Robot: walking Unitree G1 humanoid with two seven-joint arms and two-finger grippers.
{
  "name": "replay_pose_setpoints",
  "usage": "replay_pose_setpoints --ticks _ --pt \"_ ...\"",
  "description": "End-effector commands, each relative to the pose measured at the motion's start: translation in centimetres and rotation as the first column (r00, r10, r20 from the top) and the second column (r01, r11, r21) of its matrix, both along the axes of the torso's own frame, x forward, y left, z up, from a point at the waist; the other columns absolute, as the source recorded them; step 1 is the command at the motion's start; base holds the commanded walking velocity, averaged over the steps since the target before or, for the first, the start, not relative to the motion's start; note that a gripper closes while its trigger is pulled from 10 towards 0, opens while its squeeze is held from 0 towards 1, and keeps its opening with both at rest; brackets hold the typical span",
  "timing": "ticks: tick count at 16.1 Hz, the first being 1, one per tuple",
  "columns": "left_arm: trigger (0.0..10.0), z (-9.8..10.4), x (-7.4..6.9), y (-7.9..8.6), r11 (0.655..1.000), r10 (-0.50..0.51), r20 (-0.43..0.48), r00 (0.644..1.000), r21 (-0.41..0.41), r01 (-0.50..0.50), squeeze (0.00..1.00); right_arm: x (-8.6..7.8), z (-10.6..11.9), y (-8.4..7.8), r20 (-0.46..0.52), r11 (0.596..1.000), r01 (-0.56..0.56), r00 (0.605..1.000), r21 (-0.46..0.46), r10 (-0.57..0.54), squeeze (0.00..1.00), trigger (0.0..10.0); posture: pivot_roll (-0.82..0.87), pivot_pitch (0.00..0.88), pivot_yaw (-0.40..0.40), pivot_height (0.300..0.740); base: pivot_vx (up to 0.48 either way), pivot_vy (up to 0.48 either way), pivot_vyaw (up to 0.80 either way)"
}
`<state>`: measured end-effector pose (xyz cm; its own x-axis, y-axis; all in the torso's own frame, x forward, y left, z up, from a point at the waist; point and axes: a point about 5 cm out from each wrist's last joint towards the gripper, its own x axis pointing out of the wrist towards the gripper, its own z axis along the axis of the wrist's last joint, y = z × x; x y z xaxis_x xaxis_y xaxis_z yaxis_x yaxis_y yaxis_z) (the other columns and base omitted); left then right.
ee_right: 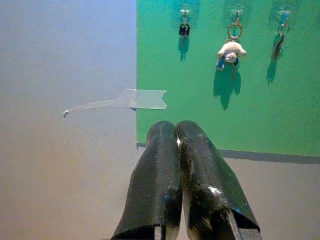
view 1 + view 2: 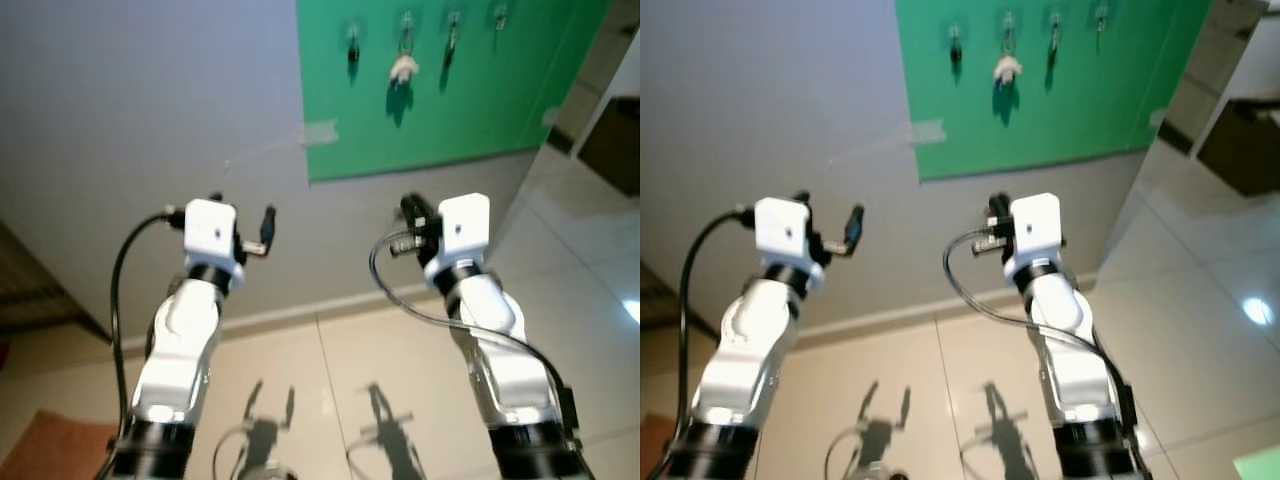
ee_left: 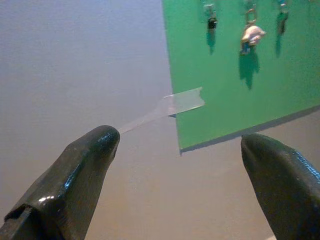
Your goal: Hang keys on a hook
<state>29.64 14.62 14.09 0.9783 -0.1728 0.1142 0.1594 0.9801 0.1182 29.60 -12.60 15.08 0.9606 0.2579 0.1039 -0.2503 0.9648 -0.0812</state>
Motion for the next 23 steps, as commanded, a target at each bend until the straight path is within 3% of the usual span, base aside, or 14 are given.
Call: replay_pose_setpoints --ticks 1,9,19,23 --pt "10.0 0.7 0.1 0.0 1.000 0.003 0.027 1.000 -0.003 -0.003 0.00 0.0 0.1 -0.1 -0.003 1.000 -0.005 1.000 0.015 0.005 0.00 10.0 -0.11 0.022 0.042 0.740 0.255 0.000 0.00" --pt "10.0 0.5 0.1 -0.4 1.000 -0.007 0.021 1.000 -0.003 0.007 0.00 -0.4 -0.2 0.2 -0.014 0.999 -0.047 0.999 -0.020 0.047 0.00 10.0 -0.11 0.025 0.050 0.740 0.290 0.000 0.00" --pt "10.0 0.3 0.3 -0.5 1.000 -0.005 0.008 1.000 -0.002 0.005 0.00 -0.3 -0.3 0.1 -0.016 0.999 -0.030 0.999 -0.028 0.030 0.00 10.0 -0.11 0.019 0.056 0.740 0.306 0.000 0.57" --pt "10.0 -0.5 0.3 -0.6 1.000 -0.007 -0.043 0.999 -0.008 0.007 0.00 -0.4 -0.5 -0.4 -0.020 1.000 0.001 1.000 0.004 -0.001 0.00 10.0 -0.12 0.007 0.061 0.740 0.146 0.000 0.00"
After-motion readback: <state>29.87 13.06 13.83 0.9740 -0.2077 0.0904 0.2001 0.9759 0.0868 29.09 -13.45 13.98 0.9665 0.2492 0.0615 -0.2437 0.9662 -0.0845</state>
